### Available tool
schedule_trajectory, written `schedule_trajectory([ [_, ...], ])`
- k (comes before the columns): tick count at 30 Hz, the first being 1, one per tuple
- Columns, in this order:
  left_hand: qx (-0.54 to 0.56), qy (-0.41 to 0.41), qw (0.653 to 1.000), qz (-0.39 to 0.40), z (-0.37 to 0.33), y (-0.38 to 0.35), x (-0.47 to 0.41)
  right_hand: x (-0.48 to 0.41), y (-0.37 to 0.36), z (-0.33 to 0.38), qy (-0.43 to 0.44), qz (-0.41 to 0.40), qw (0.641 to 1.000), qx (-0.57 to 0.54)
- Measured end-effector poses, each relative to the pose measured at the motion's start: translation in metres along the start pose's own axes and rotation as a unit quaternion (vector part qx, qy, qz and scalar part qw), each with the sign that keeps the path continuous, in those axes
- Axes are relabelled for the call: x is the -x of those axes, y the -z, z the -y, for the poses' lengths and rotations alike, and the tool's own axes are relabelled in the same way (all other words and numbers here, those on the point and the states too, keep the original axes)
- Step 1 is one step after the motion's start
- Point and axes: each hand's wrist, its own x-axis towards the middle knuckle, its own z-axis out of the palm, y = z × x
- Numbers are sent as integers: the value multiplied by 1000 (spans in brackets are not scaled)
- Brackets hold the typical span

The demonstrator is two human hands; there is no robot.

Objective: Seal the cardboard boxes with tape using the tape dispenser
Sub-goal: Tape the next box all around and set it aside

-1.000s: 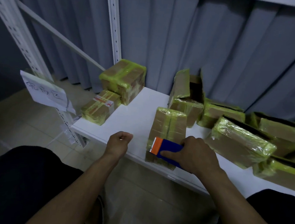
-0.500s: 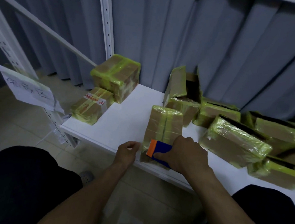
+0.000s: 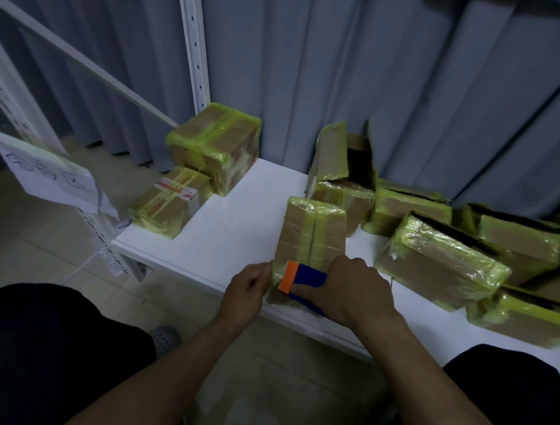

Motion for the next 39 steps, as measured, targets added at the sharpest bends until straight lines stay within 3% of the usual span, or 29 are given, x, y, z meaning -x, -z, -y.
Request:
schedule_trajectory([
  [6,-57,-74,994,47,-2,12,2,0,9,-26,73,146,980,-117],
  [10,-185,-178,965,50,1,16,-4,8,9,-44,105,73,973,-191],
  [15,-266,-198,937,112,-6,26,-10,18,1,-63,129,6,954,-269],
  [19,-353,-260,896,77,-14,26,-15,20,-6,-70,145,-10,948,-285],
  [23,-357,-262,893,82,-18,24,-18,22,-9,-73,126,-24,943,-307],
  [27,-403,-307,859,76,-21,23,-20,23,-12,-73,119,-31,943,-309],
  [35,-414,-315,852,59,-21,21,-15,35,-10,-77,121,-47,940,-315],
  [39,-391,-264,881,24,-20,30,-16,39,0,-96,94,-64,949,-293],
])
